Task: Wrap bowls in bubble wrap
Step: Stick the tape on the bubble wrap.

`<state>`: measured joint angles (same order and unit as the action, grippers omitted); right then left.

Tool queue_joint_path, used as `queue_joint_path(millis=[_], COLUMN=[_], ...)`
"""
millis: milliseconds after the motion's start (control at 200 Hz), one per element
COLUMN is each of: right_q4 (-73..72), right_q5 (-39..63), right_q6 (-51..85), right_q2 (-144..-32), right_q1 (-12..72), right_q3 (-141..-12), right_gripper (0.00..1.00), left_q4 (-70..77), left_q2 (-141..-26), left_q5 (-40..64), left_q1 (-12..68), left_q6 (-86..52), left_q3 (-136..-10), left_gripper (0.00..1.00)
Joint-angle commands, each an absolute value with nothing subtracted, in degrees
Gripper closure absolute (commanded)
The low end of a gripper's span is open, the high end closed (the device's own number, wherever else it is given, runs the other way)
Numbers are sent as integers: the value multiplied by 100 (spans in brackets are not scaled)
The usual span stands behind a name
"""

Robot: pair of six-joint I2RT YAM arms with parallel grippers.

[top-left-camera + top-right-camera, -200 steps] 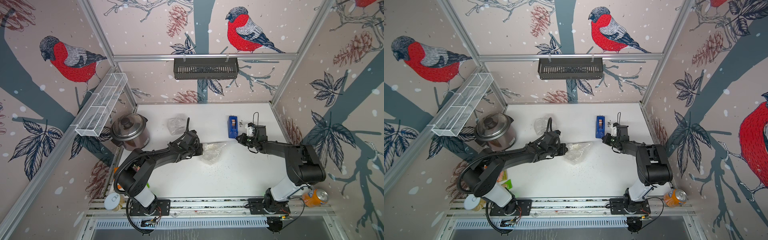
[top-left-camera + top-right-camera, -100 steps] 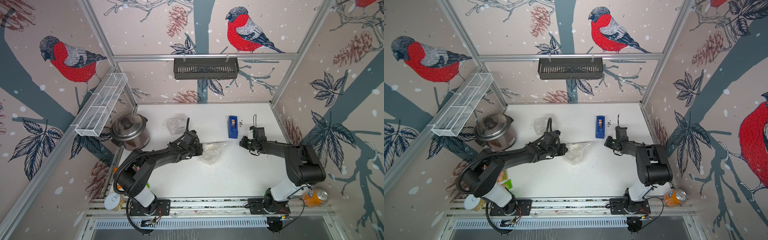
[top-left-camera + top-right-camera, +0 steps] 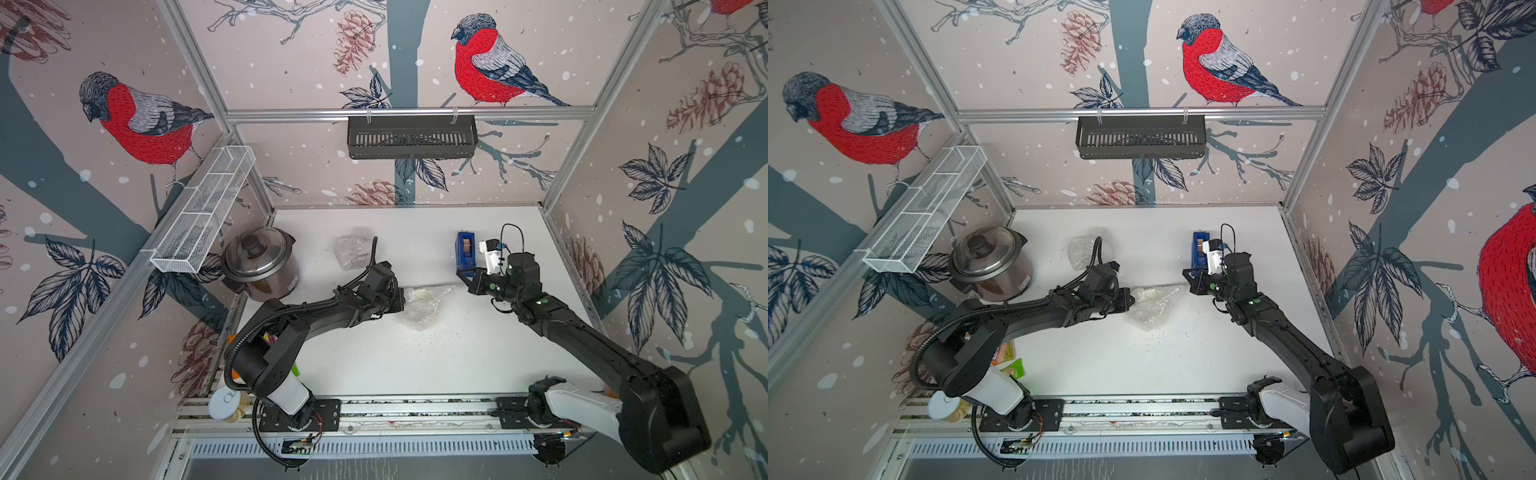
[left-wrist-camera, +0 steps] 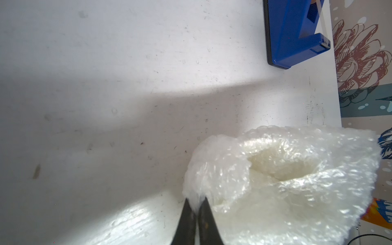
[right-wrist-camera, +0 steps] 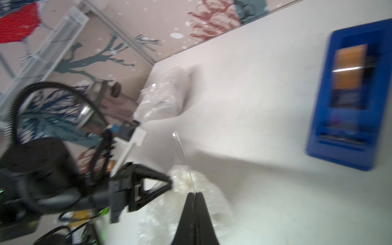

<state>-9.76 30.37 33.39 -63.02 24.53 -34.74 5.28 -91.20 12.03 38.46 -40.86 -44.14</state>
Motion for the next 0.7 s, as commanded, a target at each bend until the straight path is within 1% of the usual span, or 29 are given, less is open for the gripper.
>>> queue_joint_path(millis=[0, 115, 135, 270, 400, 695], right_q4=[-1500, -1875, -1930, -2025, -2657, -2508], right_q5=[3316, 2811, 2596, 1814, 1764, 1723], right_q6=[3836, 4408, 4564, 5365, 5999, 6444], right_q2=[-6158, -6410, -6488, -6977, -7432, -8200], right_q1=[3111, 3840, 3978, 4549, 4665, 4684], right_q3=[-3385, -3323, -3307, -3348, -3215, -3605], right_gripper=[100, 100, 100, 100, 100, 100], left_q4=[683, 704, 710, 849, 978, 1183], left_q2=[-9105, -9064, -9042, -8885, -8774, -8824], left_q5=[1326, 1246, 1230, 1154, 1101, 1054], left_q1=[3858, 3858, 3854, 3871, 3918, 4010], left_q6=[-4253, -4362, -4376, -4499, -4594, -4780], left_q3=[-4353, -4324, -4308, -4214, -4134, -4026], left_gripper=[100, 100, 100, 100, 100, 100])
